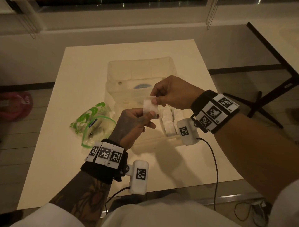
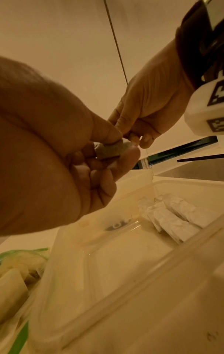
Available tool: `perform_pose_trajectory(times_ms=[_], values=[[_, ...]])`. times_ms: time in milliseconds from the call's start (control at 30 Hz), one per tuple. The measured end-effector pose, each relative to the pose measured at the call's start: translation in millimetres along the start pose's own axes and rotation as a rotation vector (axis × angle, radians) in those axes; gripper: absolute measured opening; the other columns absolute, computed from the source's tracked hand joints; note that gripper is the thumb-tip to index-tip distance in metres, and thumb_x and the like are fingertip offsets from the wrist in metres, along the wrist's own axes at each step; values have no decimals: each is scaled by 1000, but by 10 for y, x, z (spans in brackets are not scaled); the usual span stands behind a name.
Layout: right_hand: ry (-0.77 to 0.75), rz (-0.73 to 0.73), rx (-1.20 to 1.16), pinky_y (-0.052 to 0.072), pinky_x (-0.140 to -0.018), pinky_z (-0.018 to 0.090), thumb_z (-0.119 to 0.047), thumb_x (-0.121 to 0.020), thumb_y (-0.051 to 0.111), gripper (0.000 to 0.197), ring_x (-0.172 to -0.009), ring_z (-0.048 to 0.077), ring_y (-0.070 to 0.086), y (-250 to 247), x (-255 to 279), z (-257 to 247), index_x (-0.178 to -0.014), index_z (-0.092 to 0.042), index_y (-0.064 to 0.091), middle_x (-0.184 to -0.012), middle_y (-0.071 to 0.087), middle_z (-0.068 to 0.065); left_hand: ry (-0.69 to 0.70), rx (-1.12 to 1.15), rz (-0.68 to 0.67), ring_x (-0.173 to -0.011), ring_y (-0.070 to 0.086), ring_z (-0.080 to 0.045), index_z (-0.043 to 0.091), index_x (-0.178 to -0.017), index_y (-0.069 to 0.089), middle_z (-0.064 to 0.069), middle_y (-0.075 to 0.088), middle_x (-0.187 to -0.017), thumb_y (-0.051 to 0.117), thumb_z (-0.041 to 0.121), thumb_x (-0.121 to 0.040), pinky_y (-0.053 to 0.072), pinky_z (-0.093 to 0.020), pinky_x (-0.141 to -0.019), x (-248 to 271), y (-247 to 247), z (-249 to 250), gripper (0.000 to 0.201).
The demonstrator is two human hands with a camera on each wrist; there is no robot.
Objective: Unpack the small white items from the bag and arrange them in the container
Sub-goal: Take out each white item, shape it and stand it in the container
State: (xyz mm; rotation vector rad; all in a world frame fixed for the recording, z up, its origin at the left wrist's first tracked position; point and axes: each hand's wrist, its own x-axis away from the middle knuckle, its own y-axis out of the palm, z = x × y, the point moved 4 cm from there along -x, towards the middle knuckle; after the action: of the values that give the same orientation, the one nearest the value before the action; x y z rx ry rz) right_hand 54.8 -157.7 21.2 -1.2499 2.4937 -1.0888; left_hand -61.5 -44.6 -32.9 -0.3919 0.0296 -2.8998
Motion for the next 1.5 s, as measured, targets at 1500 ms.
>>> perform_pose_trajectory(times_ms=[1500], values=[[457,-310,489,49,-72,30,-15,-86,61,27,-99,25,65,625,8,914,-111,-10,70,-106,68,8,-170,-314,404,-63,63,-19,11,-73,65,-4,70,-73,59,12,-88,51,-29,-60,47,-597,-438,16]])
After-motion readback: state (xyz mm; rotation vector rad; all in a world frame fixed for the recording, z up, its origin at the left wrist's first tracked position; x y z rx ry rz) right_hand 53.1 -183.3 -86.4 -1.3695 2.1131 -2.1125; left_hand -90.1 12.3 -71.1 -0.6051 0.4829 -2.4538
